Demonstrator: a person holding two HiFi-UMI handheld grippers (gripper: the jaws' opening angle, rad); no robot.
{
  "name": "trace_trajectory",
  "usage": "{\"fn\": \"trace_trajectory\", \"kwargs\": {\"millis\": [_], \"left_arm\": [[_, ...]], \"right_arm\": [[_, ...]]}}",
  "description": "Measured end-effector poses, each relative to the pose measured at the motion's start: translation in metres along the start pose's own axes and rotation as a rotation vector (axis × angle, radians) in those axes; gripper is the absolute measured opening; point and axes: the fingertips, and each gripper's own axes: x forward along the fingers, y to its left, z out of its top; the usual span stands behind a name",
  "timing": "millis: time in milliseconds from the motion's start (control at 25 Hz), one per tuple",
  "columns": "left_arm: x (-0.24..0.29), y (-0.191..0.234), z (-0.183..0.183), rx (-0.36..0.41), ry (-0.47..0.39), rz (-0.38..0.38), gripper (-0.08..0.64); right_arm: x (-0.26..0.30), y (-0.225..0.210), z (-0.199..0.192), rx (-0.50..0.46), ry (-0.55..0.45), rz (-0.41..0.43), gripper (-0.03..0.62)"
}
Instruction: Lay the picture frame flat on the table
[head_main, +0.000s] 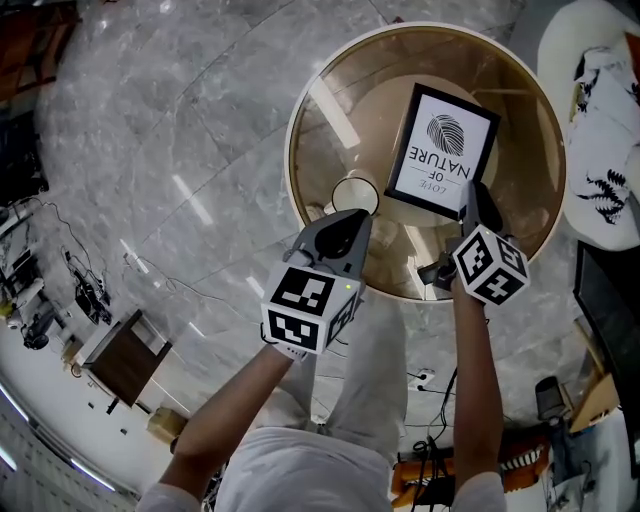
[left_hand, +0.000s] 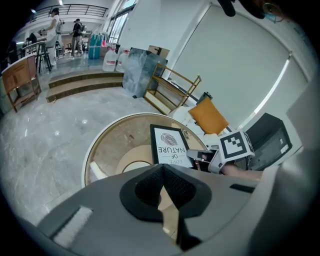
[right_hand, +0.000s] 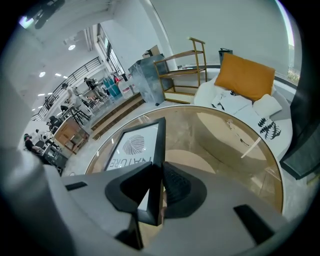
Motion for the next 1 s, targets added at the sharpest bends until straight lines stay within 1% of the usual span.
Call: {"fn": "trace_trajectory", "kwargs": {"millis": [400,600,800,1000], "left_arm": [[0.004,-0.003,-0.007,-0.003,0.007,-0.008,0.003],[0.005,-0.003,-0.005,0.0,0.003,-0.011,0.003],[0.004,0.0,-0.003,-0.002,0.008,-0.016,0.003],[0.003,0.001,-0.005,-0.01,0.016,-0.023,0.003]], "right_arm": [[0.023,-0.009,-0.015,-0.013,0.035,-0.01,0.061],[0.03,-0.011,-0.02,-0.013,0.059,-0.017,0.063],[0.036,-0.016,-0.027,0.004,0.097,-0.07,0.063],[0.037,-0.016,-0.027,-0.024,0.111,-0.087,0.063]]}}
